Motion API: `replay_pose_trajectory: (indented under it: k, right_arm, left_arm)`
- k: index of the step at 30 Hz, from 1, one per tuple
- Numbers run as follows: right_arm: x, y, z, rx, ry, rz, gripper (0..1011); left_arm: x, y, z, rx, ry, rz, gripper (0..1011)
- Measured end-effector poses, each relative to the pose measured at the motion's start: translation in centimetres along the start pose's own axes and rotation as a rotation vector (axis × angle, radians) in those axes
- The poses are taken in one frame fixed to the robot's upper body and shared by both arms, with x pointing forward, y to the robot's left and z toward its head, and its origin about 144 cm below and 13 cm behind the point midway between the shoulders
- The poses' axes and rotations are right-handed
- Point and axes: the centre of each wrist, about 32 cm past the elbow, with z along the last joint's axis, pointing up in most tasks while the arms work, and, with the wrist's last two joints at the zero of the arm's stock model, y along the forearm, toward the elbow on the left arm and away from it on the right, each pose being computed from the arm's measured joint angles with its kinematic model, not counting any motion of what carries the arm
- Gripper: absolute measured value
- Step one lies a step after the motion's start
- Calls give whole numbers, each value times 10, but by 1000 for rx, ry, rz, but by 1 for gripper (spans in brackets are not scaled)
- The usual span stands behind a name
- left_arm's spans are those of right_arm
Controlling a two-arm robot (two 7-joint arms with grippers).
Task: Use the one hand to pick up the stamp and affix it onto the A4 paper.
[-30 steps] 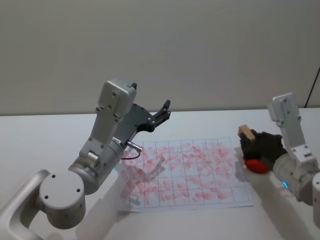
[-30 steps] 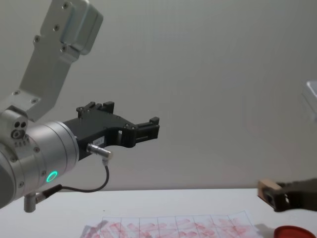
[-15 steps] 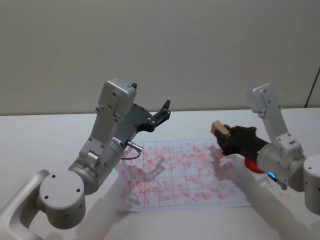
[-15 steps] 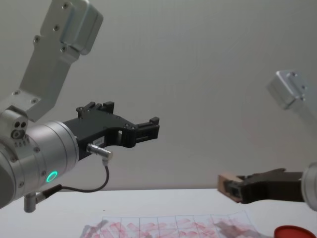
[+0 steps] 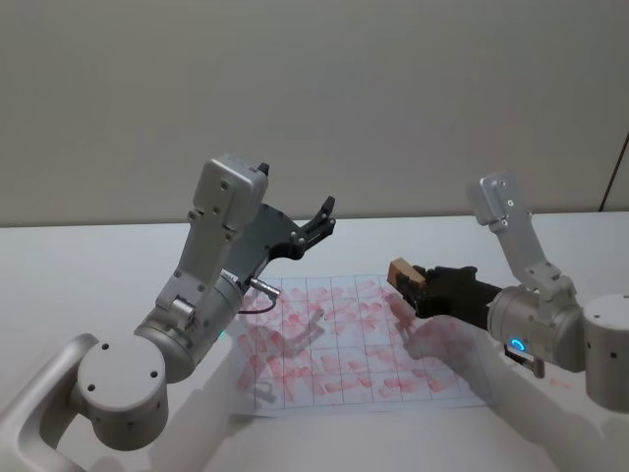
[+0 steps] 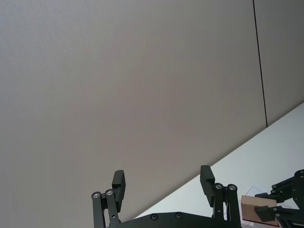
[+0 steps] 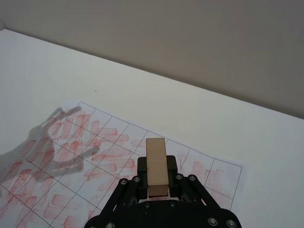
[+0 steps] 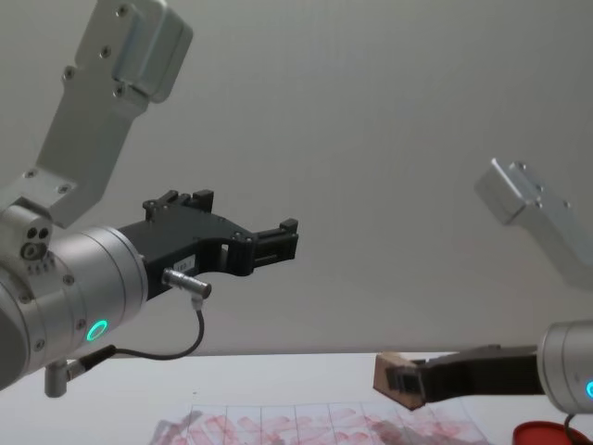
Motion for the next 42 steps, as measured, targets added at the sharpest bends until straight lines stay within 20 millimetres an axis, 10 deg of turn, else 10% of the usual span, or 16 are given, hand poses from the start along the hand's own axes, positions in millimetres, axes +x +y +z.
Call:
replay_pose_trajectory:
  k: [42]
  right_arm:
    - [4, 13, -7, -150, -14, 50, 217]
  left_arm:
    - [0, 0, 0, 0, 0, 0, 1002]
